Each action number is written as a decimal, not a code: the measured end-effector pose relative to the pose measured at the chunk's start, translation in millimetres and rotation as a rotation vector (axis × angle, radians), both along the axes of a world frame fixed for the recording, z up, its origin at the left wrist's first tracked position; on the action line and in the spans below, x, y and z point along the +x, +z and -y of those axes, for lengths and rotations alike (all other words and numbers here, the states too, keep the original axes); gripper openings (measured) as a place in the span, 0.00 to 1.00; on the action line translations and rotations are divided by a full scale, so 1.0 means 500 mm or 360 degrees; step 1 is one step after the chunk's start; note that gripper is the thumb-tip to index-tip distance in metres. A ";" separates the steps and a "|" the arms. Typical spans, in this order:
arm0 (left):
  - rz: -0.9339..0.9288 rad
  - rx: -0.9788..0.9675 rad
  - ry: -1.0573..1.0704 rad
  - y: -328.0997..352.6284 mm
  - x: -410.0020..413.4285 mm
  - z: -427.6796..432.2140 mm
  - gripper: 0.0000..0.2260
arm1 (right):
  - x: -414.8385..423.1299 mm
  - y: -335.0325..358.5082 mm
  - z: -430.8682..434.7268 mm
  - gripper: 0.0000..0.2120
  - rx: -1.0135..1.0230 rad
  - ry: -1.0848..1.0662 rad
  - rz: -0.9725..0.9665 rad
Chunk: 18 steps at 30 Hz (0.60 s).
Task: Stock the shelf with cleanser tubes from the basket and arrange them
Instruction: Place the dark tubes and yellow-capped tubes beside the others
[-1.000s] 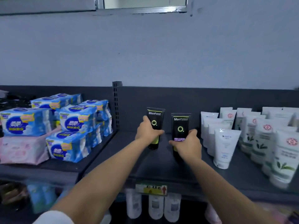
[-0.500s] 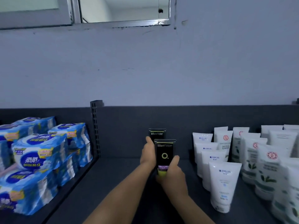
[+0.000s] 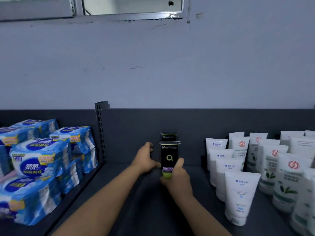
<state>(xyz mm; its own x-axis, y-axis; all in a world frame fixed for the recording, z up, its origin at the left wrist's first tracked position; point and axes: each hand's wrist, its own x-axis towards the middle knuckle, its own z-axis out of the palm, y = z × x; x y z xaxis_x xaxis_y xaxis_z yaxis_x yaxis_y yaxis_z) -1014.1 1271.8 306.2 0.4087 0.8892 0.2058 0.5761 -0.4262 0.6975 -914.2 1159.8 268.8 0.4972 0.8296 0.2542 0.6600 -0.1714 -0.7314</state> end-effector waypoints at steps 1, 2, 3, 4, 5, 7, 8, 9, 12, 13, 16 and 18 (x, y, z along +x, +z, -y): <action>-0.0012 0.0005 0.0027 0.007 -0.021 0.005 0.40 | -0.001 0.000 -0.009 0.34 -0.0001 0.0006 -0.0011; -0.0046 0.0015 0.0038 0.015 -0.044 0.014 0.41 | -0.002 0.000 -0.018 0.34 -0.0005 0.0002 -0.0025; -0.0101 0.0032 0.0031 0.022 -0.067 0.025 0.42 | -0.001 0.001 -0.026 0.33 -0.0005 -0.0004 -0.0044; -0.0174 0.0054 0.0013 0.029 -0.092 0.039 0.44 | -0.001 0.002 -0.032 0.33 0.0001 -0.0015 -0.0056; -0.0252 0.0077 -0.0013 0.036 -0.116 0.055 0.45 | -0.001 0.004 -0.036 0.33 0.0009 -0.0034 -0.0058; -0.0365 0.0128 -0.0026 0.047 -0.167 0.092 0.45 | 0.001 0.011 -0.039 0.34 0.0018 -0.0080 -0.0036; -0.0389 0.0168 -0.0008 0.049 -0.192 0.109 0.44 | 0.001 0.015 -0.035 0.37 0.0021 -0.0088 -0.0048; -0.0397 0.0216 0.0022 0.048 -0.219 0.126 0.43 | -0.001 0.018 -0.030 0.43 0.0031 -0.0086 -0.0078; -0.0432 0.0339 0.0123 0.038 -0.298 0.174 0.40 | -0.027 0.027 -0.002 0.63 0.0136 -0.0112 -0.0077; -0.0461 0.0378 0.0155 0.034 -0.324 0.189 0.39 | -0.047 0.030 0.009 0.65 0.0201 -0.0138 -0.0004; -0.0572 0.0527 0.0263 0.021 -0.409 0.239 0.36 | -0.145 0.039 0.047 0.55 0.0383 -0.0133 0.0353; -0.0671 0.0644 0.0381 0.012 -0.472 0.275 0.38 | -0.241 0.046 0.069 0.43 0.0588 0.0084 0.0546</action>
